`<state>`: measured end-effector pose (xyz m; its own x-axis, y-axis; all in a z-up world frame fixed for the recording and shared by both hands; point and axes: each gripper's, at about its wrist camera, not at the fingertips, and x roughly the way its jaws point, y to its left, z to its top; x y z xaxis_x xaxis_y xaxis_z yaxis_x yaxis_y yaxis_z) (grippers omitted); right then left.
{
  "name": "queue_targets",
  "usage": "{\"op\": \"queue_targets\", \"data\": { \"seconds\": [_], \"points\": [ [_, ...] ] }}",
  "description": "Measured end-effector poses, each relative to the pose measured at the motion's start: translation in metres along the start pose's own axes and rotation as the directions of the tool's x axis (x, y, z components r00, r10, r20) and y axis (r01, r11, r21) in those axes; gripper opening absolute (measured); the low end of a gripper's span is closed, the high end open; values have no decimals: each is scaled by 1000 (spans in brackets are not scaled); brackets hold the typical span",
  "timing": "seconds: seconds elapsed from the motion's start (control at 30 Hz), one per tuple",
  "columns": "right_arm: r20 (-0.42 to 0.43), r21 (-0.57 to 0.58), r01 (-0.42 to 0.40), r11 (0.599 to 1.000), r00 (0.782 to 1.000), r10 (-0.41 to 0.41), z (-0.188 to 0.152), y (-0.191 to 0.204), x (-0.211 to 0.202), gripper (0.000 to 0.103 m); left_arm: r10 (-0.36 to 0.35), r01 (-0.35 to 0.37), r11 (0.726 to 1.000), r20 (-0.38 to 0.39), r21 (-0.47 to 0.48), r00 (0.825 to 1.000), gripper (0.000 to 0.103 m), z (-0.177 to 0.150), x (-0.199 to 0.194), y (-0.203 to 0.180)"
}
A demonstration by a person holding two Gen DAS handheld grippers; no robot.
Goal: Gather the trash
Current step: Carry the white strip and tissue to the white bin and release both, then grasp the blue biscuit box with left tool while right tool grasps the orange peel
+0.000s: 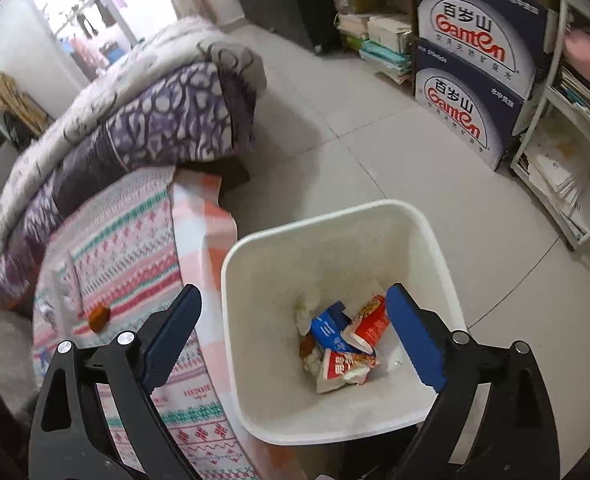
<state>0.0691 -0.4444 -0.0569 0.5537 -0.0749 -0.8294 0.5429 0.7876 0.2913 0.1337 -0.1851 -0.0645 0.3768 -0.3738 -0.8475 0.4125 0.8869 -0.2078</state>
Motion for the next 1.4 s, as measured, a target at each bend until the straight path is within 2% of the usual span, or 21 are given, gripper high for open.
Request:
{"op": "queue_targets", "data": {
  "seconds": [0.2,0.33,0.4,0.43,0.47,0.6,0.7,0.8,0.87,0.93,1.03,1.1,1.2,1.3,1.33,1.4],
  "points": [
    [34,74,-29,997,999,26,9,-20,-10,91,-130,132,989,-37,60,991,10,-3,19,-52],
    [42,124,-45,991,998,40,13,-31,-13,91,-261,269,958,-87,96,961,13,-7,31,-81],
    [45,130,-46,990,998,40,14,-32,-13,91,-298,307,947,-98,94,949,38,-8,34,-89],
    [43,129,-47,991,998,42,13,-32,-13,91,-309,318,944,-97,91,946,56,-8,34,-90],
    [40,126,-49,991,998,44,12,-30,-12,91,-305,313,945,-90,94,948,59,-8,33,-90],
    [30,105,-57,993,998,54,10,-19,-10,93,-276,282,955,-80,90,958,59,-6,28,-80],
    [27,78,-59,995,998,57,7,-8,-8,93,-213,219,972,-70,80,974,60,-6,24,-65],
    [15,50,-53,997,999,53,4,6,-4,95,-114,118,991,-61,67,992,63,-6,22,-47],
    [0,27,-51,998,999,51,0,17,1,95,-21,23,999,-62,43,998,66,-5,21,-29],
    [-21,-6,-50,999,999,50,-5,32,8,95,85,-83,996,-54,43,995,69,-4,21,-12],
    [-61,-59,-60,996,997,56,-14,56,19,95,207,-206,978,-67,31,976,78,-1,21,21],
    [-89,-82,-71,994,994,64,-20,72,27,95,275,-276,961,-87,9,957,78,1,21,49],
    [-130,-109,-99,989,988,84,-28,95,37,96,341,-345,938,-110,-21,934,82,3,20,87],
    [-157,-153,-116,981,983,92,-37,120,44,96,432,-441,897,-133,-38,892,83,6,14,131],
    [-166,-171,-121,978,982,92,-41,129,47,96,468,-479,876,-140,-54,873,83,8,11,152],
    [-189,-185,-132,974,977,97,-48,144,54,96,493,-508,858,-153,-79,857,83,10,6,178]
  ]
}}
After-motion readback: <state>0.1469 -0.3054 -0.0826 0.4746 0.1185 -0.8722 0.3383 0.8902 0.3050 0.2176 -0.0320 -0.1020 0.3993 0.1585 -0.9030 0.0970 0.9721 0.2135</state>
